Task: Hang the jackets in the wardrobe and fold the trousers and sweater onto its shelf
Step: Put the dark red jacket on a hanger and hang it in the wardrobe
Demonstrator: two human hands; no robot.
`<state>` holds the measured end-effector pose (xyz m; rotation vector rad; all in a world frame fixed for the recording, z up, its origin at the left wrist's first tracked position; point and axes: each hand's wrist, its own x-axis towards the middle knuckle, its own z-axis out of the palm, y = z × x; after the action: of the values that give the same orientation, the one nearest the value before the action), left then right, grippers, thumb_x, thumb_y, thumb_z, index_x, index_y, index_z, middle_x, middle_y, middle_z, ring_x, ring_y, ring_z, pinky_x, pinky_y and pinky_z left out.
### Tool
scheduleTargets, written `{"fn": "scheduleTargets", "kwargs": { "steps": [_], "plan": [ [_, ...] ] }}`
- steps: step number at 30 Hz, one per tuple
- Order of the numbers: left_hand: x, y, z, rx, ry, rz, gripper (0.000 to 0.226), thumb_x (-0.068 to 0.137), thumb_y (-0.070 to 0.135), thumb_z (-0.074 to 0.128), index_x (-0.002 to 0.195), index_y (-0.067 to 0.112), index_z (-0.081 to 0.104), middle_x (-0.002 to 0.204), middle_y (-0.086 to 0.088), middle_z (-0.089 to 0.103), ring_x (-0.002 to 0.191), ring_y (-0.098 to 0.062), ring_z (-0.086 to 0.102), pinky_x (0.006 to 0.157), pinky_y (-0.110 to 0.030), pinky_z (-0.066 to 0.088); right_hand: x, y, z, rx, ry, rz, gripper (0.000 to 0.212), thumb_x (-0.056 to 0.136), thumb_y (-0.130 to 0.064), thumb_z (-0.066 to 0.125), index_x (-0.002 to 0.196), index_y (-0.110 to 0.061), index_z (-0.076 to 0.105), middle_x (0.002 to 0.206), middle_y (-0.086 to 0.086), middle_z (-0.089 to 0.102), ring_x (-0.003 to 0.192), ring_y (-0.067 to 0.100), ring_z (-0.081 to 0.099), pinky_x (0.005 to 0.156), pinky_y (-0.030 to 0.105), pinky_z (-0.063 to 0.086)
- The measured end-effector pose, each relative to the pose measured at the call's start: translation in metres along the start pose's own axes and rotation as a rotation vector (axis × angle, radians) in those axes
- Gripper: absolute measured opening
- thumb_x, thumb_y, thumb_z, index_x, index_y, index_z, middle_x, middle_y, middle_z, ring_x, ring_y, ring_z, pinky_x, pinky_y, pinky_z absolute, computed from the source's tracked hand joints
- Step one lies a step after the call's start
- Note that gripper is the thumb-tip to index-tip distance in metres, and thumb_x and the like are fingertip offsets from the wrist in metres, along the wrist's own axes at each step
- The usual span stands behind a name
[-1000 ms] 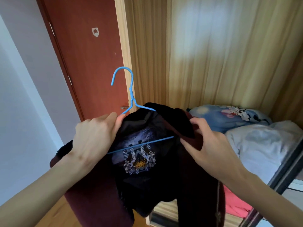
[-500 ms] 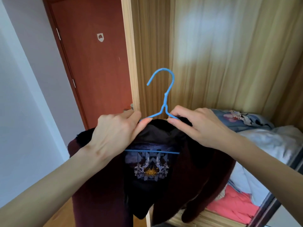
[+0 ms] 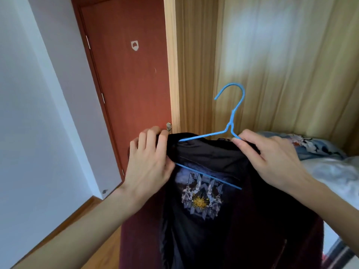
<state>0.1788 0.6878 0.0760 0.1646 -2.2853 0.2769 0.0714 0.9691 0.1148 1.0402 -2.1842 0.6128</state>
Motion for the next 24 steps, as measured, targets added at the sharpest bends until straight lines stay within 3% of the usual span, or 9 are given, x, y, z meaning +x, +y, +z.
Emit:
{"fn": "scheduleTargets", "kwargs": {
  "steps": [3, 5, 7, 10, 13, 17, 20, 24],
  "plan": [
    [0.012, 0.014, 0.007, 0.04, -0.085, -0.18, 0.063, 0.073, 0.029, 0.07, 0.129, 0.01, 0.048, 0.109, -0.008, 0.048, 0.095, -0.033, 0.049, 0.07, -0.048, 0.044, -0.003, -0.003, -0.003, -0.003, -0.001, 0.033, 0.044, 0.107, -0.057, 0.037, 0.088, -0.024, 0.058, 0.055, -0.001, 0.048, 0.059, 0.031, 0.057, 0.058, 0.045, 0.045],
    [0.018, 0.017, 0.012, -0.002, -0.145, -0.216, 0.062, 0.079, 0.034, 0.07, 0.131, 0.011, 0.046, 0.109, -0.006, 0.052, 0.097, -0.033, 0.053, 0.072, -0.047, 0.047, -0.006, 0.0, -0.004, 0.027, 0.001, 0.073, 0.04, 0.105, -0.055, 0.039, 0.086, -0.024, 0.055, 0.052, -0.004, 0.042, 0.055, 0.029, 0.048, 0.059, 0.046, 0.045],
    [0.023, 0.022, 0.022, -0.163, -0.17, -0.209, 0.048, 0.087, 0.026, 0.066, 0.126, 0.01, 0.043, 0.105, -0.006, 0.057, 0.094, -0.035, 0.059, 0.07, -0.045, 0.047, -0.008, 0.003, -0.005, 0.032, 0.013, 0.092, 0.04, 0.107, -0.056, 0.041, 0.084, -0.025, 0.053, 0.052, -0.006, 0.039, 0.052, 0.024, 0.04, 0.057, 0.044, 0.044],
    [0.03, 0.031, 0.035, -0.385, -0.154, -0.118, 0.031, 0.092, 0.012, 0.056, 0.112, 0.015, 0.032, 0.094, -0.006, 0.054, 0.077, -0.039, 0.058, 0.057, -0.039, 0.037, -0.01, 0.007, -0.005, 0.039, 0.031, 0.101, 0.034, 0.102, -0.057, 0.04, 0.084, -0.03, 0.049, 0.055, -0.004, 0.045, 0.051, 0.021, 0.039, 0.058, 0.043, 0.045],
    [0.049, 0.02, 0.036, -0.402, -0.118, -0.051, 0.03, 0.092, 0.016, 0.056, 0.11, 0.018, 0.032, 0.097, -0.008, 0.059, 0.079, -0.047, 0.059, 0.06, -0.041, 0.04, -0.013, 0.016, -0.005, -0.006, 0.067, 0.105, 0.036, 0.1, -0.057, 0.042, 0.084, -0.029, 0.058, 0.057, 0.001, 0.057, 0.055, 0.029, 0.057, 0.065, 0.047, 0.053],
    [0.099, 0.008, 0.015, -0.318, -0.065, 0.08, 0.028, 0.094, 0.019, 0.054, 0.11, 0.019, 0.031, 0.096, -0.01, 0.057, 0.077, -0.052, 0.059, 0.063, -0.045, 0.044, -0.023, 0.031, 0.007, -0.13, -0.007, 0.031, 0.029, 0.1, -0.045, 0.06, 0.08, -0.024, 0.063, 0.056, 0.008, 0.061, 0.059, 0.045, 0.062, 0.049, 0.045, 0.05],
    [0.109, 0.021, -0.002, -0.304, -0.023, 0.208, 0.026, 0.092, 0.022, 0.049, 0.11, 0.02, 0.03, 0.087, -0.003, 0.048, 0.063, -0.048, 0.055, 0.057, -0.043, 0.048, -0.031, 0.038, 0.023, -0.145, -0.006, 0.113, 0.022, 0.097, -0.039, 0.063, 0.082, -0.023, 0.063, 0.055, 0.009, 0.06, 0.058, 0.045, 0.063, 0.049, 0.044, 0.046],
    [0.063, 0.042, -0.003, -0.383, -0.037, 0.274, 0.025, 0.091, 0.03, 0.04, 0.112, 0.02, 0.036, 0.081, 0.003, 0.044, 0.056, -0.036, 0.054, 0.051, -0.039, 0.048, -0.03, 0.053, 0.024, -0.076, 0.127, 0.265, 0.022, 0.098, -0.031, 0.068, 0.083, -0.014, 0.064, 0.055, 0.012, 0.06, 0.06, 0.045, 0.064, 0.052, 0.044, 0.046]
  ]
}}
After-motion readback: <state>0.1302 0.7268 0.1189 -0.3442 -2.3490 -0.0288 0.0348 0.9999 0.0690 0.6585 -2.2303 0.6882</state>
